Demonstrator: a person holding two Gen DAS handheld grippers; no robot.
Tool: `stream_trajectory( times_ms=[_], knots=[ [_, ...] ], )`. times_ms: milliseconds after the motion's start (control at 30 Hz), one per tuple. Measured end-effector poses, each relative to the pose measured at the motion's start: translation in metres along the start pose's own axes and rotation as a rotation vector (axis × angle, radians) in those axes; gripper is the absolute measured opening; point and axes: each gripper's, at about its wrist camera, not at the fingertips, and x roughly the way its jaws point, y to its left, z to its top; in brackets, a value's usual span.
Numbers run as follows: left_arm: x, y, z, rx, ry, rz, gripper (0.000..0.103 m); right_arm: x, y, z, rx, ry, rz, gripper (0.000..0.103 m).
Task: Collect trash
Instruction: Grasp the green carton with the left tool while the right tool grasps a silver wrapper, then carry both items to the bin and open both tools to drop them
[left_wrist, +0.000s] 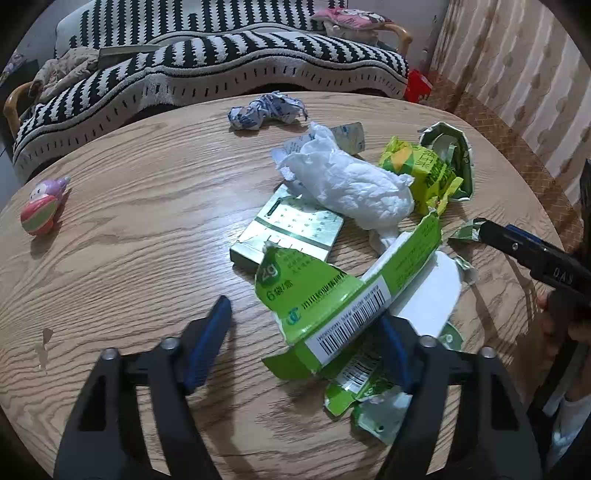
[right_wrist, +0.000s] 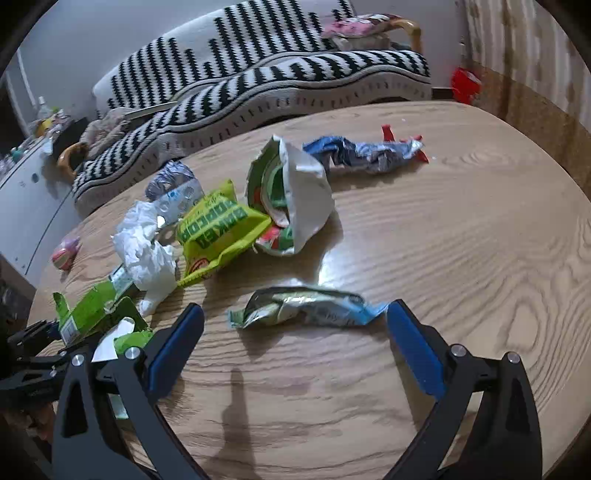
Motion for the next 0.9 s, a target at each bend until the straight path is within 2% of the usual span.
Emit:
stream_trajectory(
  times_ms=[33,67,100,200,267,367,433,500,567,600,633,767,900],
  knots=[
    [0.000,-0.001,0.000,0.003,0.004,-0.013,0.055,-0.002,-0.002,0.002,-0.012,-0.006,0.029,0.096],
    [0.001,-0.002,0.000,0.005,0.009,-0.021,0.043,-0.005,-0.004,0.004,-0.043,-0.016,0.066,0.096],
    [0.002,-0.003,0.000,0.006,0.014,-0.030,0.039,-0.007,-0.003,0.005,-0.090,-0.023,0.092,0.096],
    [-0.001,-0.004,-0.001,0.007,0.011,-0.046,0.029,-0.006,-0.003,0.005,-0.202,-0.028,0.085,0.095],
    [-0.005,-0.001,-0.001,-0.009,-0.004,-0.057,0.023,0.000,-0.007,0.005,-0.203,-0.005,0.126,0.093],
    [-0.012,0.009,0.001,-0.063,-0.026,-0.070,0.020,0.011,-0.005,0.008,-0.230,0.027,0.126,0.081],
    [-0.015,0.015,0.002,-0.104,-0.037,-0.081,0.019,0.017,-0.004,0.008,-0.233,0.055,0.123,0.059],
    [-0.017,0.018,0.001,-0.124,-0.041,-0.073,0.019,0.018,-0.002,0.007,-0.228,0.060,0.124,0.055],
    [-0.017,0.020,0.000,-0.129,-0.040,-0.059,0.019,0.019,0.000,0.005,-0.240,0.062,0.115,0.043],
    [-0.018,0.021,0.000,-0.134,-0.039,-0.050,0.019,0.019,0.002,0.003,-0.248,0.063,0.108,0.030],
    [-0.018,0.022,0.000,-0.138,-0.040,-0.047,0.019,0.019,0.002,0.002,-0.247,0.063,0.105,0.024],
    [-0.022,0.029,-0.002,-0.172,-0.043,-0.047,0.019,0.014,0.008,-0.001,-0.259,0.059,0.139,0.022],
    [-0.023,0.034,-0.002,-0.190,-0.047,-0.035,0.019,0.006,0.018,-0.005,-0.267,0.046,0.174,0.012]
  ],
)
